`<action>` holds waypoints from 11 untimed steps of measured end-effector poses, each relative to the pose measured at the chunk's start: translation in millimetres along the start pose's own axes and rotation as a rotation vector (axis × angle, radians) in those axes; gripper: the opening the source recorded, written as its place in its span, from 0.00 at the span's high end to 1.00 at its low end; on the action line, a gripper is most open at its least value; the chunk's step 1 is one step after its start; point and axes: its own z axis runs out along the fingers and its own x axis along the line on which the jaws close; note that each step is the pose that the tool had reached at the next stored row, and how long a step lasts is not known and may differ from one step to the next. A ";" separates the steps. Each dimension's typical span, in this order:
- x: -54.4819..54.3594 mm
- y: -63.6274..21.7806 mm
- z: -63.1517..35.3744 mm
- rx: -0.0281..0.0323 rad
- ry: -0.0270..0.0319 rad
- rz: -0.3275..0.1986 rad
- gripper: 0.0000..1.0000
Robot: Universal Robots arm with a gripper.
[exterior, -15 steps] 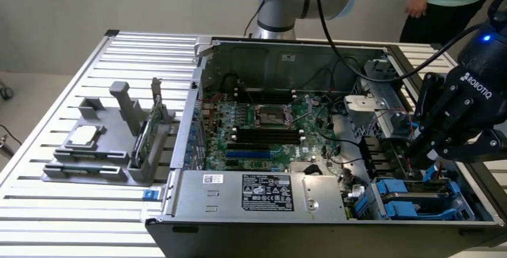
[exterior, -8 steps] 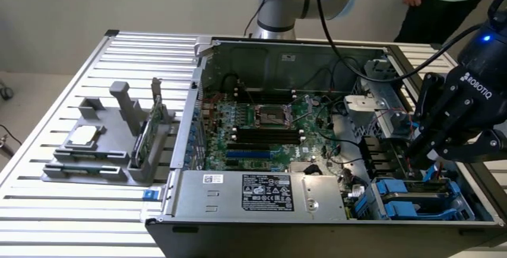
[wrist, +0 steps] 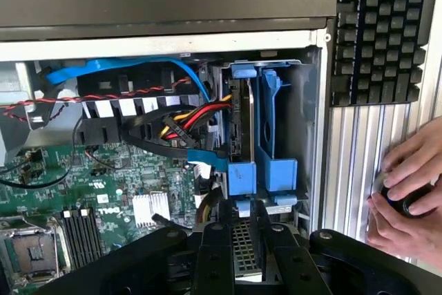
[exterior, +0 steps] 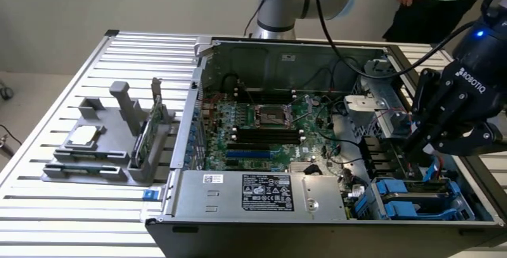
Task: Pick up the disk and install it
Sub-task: 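Insert the second disk wire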
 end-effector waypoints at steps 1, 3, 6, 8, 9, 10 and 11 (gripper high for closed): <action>1.6 1.4 -0.5 -0.0001 -0.0005 0.000 0.75; 2.8 7.7 -1.0 0.0000 -0.0005 0.000 0.75; 3.9 13.5 0.2 0.0001 -0.0002 0.000 0.75; 4.2 14.7 2.1 0.0002 -0.0001 0.000 0.75; 4.3 15.8 2.4 0.0001 -0.0006 0.000 0.75; 4.5 16.9 3.0 0.0001 -0.0003 0.000 0.75; 4.6 17.9 3.3 0.0001 -0.0001 0.000 0.75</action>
